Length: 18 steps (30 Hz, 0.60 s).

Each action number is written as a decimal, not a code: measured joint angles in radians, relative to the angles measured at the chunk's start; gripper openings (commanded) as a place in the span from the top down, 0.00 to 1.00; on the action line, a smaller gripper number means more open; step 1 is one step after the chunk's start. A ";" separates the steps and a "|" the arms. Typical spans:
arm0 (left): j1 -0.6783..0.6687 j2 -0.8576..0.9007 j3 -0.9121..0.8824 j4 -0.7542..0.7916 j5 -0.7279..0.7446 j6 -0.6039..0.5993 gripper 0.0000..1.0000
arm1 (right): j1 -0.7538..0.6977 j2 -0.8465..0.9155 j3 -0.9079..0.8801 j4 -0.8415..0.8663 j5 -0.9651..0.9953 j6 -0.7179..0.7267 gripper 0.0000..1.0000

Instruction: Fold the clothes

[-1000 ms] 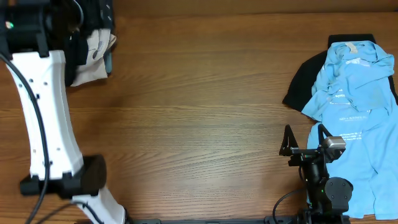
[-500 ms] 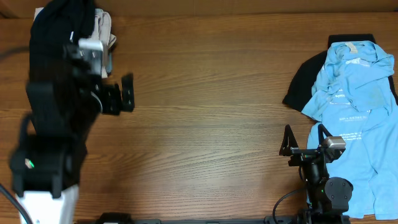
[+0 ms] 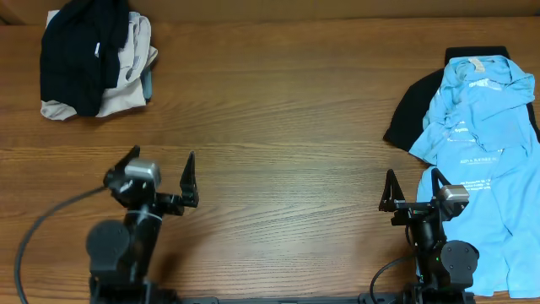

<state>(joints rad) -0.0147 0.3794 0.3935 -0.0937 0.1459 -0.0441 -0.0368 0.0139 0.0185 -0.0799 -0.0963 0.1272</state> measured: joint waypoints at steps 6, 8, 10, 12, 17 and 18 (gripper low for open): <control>0.011 -0.174 -0.174 0.046 0.000 -0.029 0.00 | 0.000 0.000 0.000 0.000 0.000 0.000 0.00; 0.011 -0.221 -0.209 0.055 0.000 -0.032 0.00 | 0.000 0.000 0.000 0.000 0.000 0.000 0.00; 0.011 -0.260 -0.243 0.082 0.000 -0.033 0.00 | 0.000 0.000 0.000 0.000 0.000 0.000 0.00; 0.011 -0.293 -0.283 0.119 0.000 -0.033 0.00 | 0.000 0.000 0.000 0.001 0.000 0.000 0.00; 0.011 -0.325 -0.356 0.163 0.000 -0.033 0.00 | 0.000 0.000 0.000 0.000 0.000 0.000 0.00; 0.011 -0.329 -0.365 0.162 0.000 -0.033 0.00 | 0.000 0.000 0.000 0.000 0.000 0.000 0.00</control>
<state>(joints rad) -0.0040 0.0505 0.0284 0.0685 0.1463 -0.0772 -0.0368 0.0135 0.0185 -0.0795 -0.0967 0.1272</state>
